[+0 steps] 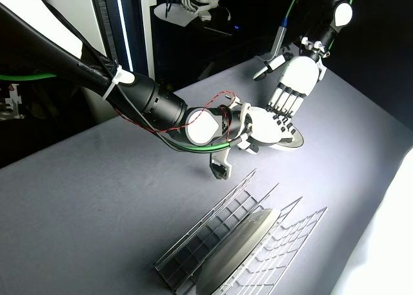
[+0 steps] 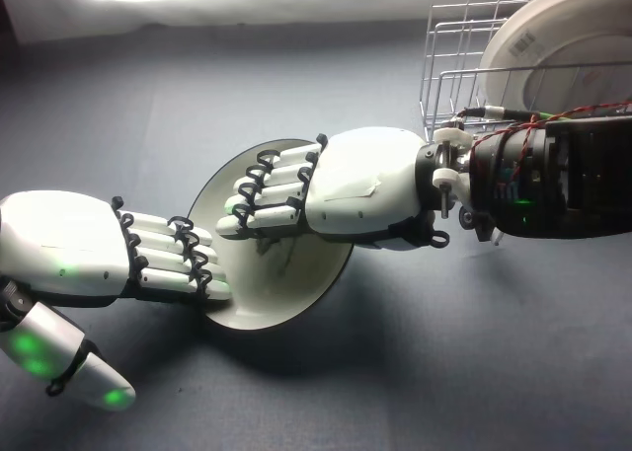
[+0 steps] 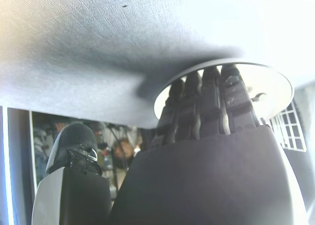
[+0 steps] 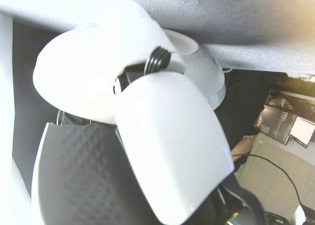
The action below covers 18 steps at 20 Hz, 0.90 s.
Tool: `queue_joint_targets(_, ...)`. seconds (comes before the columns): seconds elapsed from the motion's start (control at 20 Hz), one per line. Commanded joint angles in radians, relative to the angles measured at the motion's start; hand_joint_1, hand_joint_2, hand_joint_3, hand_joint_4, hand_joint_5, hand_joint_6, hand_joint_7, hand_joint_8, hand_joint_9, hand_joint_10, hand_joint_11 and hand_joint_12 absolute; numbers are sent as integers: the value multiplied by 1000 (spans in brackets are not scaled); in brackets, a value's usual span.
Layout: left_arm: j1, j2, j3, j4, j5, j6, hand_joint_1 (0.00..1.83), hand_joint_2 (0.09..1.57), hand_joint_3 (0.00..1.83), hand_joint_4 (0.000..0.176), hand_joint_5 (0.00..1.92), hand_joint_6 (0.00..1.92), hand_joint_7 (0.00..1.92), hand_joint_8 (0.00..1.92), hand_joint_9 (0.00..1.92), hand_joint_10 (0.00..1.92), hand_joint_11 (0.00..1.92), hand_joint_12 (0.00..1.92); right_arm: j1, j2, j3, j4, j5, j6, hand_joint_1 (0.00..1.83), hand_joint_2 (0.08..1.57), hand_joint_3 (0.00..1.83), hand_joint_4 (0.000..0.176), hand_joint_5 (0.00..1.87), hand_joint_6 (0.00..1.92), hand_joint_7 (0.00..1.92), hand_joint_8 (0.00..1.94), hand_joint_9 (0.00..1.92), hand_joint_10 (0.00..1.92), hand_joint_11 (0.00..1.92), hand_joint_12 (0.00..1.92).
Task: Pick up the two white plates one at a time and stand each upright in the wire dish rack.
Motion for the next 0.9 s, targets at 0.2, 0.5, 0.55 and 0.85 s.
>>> queue_joint_targets(0.2, 5, -10, 4, 7, -21, -8, 0, 1140, 3, 0, 133, 6, 98, 7, 57, 6, 27, 26, -1, -1, 1, 35, 75, -9, 1538, 1133, 0, 0, 80, 8, 53, 5, 85, 12, 0, 560)
queue_joint_targets(0.5, 5, -10, 4, 6, -21, -9, 0, 1144, 3, 0, 136, 5, 98, 3, 56, 3, 33, 32, -8, -4, 2, 35, 74, -9, 1266, 1134, 2, 0, 708, 35, 736, 22, 708, 57, 281, 1078)
queue_joint_targets(0.55, 5, -10, 4, 6, -21, -9, 0, 1146, 3, 0, 140, 5, 106, 6, 64, 5, 38, 35, -9, -4, 2, 35, 74, -10, 1168, 1181, 20, 0, 819, 1197, 862, 922, 921, 65, 518, 1095)
queue_joint_targets(0.85, 5, -10, 5, 5, -23, -11, 0, 1149, 3, 0, 144, 4, 108, 4, 71, 5, 44, 43, -10, -3, 14, 35, 75, -11, 1221, 1110, 0, 25, 964, 1010, 1045, 888, 1190, 59, 761, 1087)
